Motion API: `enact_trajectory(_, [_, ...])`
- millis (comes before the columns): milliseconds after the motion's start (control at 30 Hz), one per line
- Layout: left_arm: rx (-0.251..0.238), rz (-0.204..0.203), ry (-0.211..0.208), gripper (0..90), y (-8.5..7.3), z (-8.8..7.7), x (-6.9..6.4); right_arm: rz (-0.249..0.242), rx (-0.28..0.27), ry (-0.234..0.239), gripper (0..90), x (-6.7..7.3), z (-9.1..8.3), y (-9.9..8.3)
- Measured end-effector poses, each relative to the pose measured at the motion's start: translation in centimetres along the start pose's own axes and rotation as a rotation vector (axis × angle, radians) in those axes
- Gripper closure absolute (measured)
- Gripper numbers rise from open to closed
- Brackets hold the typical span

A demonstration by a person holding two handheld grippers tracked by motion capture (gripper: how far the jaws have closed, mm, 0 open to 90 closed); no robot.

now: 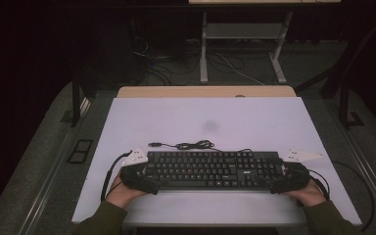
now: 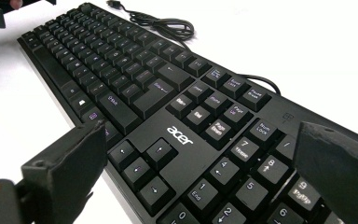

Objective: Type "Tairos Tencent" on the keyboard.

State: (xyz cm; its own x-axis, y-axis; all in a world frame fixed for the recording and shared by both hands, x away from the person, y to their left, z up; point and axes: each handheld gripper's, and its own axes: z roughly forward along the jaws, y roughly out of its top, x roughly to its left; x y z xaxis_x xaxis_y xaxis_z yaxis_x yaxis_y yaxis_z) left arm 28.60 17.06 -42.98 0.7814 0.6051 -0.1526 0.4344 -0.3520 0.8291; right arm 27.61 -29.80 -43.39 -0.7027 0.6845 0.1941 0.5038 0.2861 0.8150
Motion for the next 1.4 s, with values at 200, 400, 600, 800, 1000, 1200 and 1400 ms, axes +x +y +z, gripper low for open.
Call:
enact_trajectory(200, [-0.001,-0.005,0.000,0.0,0.0,0.0,0.0,0.007,0.001,0.008,3.0,-0.1,0.0,0.0])
enact_trajectory(400, [-0.002,-0.007,-0.001,0.0,0.1,0.0,0.0,0.009,0.002,0.017,3.0,-0.1,0.3,0.1])
enact_trajectory(600, [-0.004,-0.009,-0.002,0.0,0.2,0.1,0.1,0.011,-0.005,0.029,3.0,-0.2,0.5,0.3])
enact_trajectory(800, [-0.010,-0.012,0.001,0.0,0.3,0.2,0.1,0.002,-0.010,0.043,3.0,0.2,0.9,0.8])
enact_trajectory(1000, [-0.009,-0.009,0.003,0.0,0.3,0.2,0.0,-0.002,-0.009,0.050,3.0,0.6,1.4,1.2])
enact_trajectory(1200, [-0.011,-0.008,0.000,0.0,0.4,0.3,0.0,-0.010,-0.019,0.056,3.0,0.9,1.7,1.8])
enact_trajectory(1400, [-0.013,-0.010,-0.001,0.0,0.4,0.3,0.0,-0.017,-0.016,0.070,3.0,1.2,2.1,2.1])
